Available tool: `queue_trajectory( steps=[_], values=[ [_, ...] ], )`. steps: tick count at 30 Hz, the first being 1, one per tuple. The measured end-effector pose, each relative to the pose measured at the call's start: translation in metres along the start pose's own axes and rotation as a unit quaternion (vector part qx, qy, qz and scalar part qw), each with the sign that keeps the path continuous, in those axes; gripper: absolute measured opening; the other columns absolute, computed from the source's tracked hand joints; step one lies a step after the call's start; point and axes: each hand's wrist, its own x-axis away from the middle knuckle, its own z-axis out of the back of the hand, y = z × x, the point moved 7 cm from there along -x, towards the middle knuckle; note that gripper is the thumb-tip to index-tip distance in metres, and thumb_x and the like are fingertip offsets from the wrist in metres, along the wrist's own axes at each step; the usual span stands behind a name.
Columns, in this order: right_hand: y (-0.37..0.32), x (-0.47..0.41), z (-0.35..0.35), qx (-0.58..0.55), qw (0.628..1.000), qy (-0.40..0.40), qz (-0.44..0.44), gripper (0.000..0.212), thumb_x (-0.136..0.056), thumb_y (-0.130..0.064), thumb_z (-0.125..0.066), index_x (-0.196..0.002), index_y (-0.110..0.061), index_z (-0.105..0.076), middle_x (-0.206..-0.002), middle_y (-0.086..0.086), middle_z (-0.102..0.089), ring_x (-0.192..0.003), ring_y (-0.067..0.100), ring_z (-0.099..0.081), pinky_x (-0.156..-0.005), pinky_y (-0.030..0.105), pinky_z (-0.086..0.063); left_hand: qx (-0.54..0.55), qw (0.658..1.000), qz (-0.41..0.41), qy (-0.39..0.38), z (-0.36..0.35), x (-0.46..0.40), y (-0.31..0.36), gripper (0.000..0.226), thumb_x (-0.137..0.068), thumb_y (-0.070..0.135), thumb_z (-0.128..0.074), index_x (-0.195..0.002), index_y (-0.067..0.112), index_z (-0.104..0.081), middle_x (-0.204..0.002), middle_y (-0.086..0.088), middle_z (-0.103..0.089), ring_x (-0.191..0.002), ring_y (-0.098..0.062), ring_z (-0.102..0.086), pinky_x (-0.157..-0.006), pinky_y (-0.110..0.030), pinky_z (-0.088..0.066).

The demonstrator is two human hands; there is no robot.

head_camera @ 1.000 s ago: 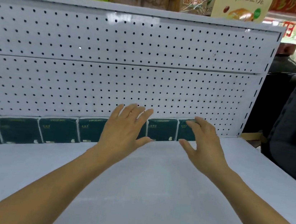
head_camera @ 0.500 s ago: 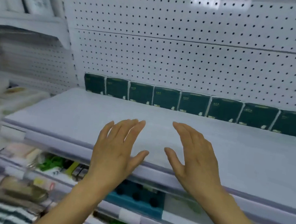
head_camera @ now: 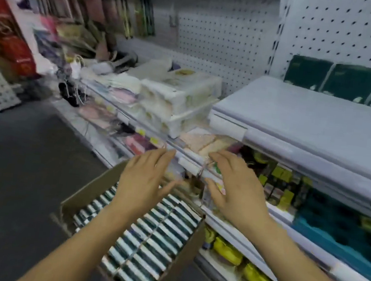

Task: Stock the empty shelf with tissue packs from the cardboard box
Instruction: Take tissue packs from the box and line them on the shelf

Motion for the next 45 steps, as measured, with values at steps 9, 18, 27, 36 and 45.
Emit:
queue_trajectory(
  steps=[9,18,27,36,45],
  values=[
    [-0.074,-0.034,-0.191,-0.063,0.979,-0.186,-0.051,0.039,-0.096,-0.037,-0.054,-0.131,-0.021,-0.055,-0.123,0.002,-0.059,-0.112,0.025,-0.054,-0.079,0.035,-0.047,0.049,0.972,0.162,-0.162,-0.094,0.086,-0.204,0.065,-0.094,0.062,-0.044,-0.148,0.026,-0.036,-0.141,0.001,-0.049,-0.130,-0.025,-0.045,-0.101,-0.042,-0.040],
    [-0.077,-0.042,-0.349,-0.047,0.941,-0.328,-0.068,0.028,-0.098,-0.035,-0.049,-0.123,-0.026,-0.059,-0.122,-0.004,-0.061,-0.110,0.017,-0.056,-0.083,0.031,-0.048,0.149,0.905,0.278,-0.285,-0.213,0.116,-0.277,0.056,-0.097,0.054,-0.048,-0.142,0.022,-0.044,-0.142,-0.002,-0.049,-0.127,-0.021,-0.047,-0.097,-0.038,-0.045],
    [-0.059,-0.062,-0.472,0.031,0.930,-0.363,-0.057,0.029,-0.098,-0.037,-0.046,-0.116,-0.018,-0.058,-0.115,0.001,-0.057,-0.106,0.018,-0.055,-0.068,0.028,-0.041,0.292,0.811,0.418,-0.288,-0.339,0.075,-0.316,0.050,-0.095,0.039,-0.059,-0.140,0.020,-0.045,-0.119,-0.004,-0.059,-0.100,-0.023,-0.061,-0.086,-0.036,-0.052],
    [-0.054,-0.053,-0.518,0.115,0.897,-0.423,-0.060,0.029,-0.092,-0.035,-0.055,-0.112,-0.015,-0.061,-0.120,0.005,-0.053,-0.110,0.021,-0.051,-0.078,0.031,-0.039,0.236,0.820,0.333,-0.402,-0.397,0.063,-0.318,0.057,-0.086,0.028,-0.070,-0.138,0.026,-0.047,-0.127,-0.011,-0.054,-0.109,-0.028,-0.057,-0.089,-0.039,-0.052],
    [-0.049,-0.059,-0.474,-0.023,0.927,-0.347,-0.143,0.038,-0.092,-0.037,-0.053,-0.125,-0.018,-0.054,-0.122,0.003,-0.054,-0.105,0.021,-0.056,-0.072,0.031,-0.047,0.248,0.862,0.323,-0.301,-0.340,0.043,-0.310,0.033,-0.086,0.036,-0.074,-0.113,0.026,-0.060,-0.116,-0.004,-0.042,-0.100,-0.022,-0.053,-0.084,-0.029,-0.042]
  ],
)
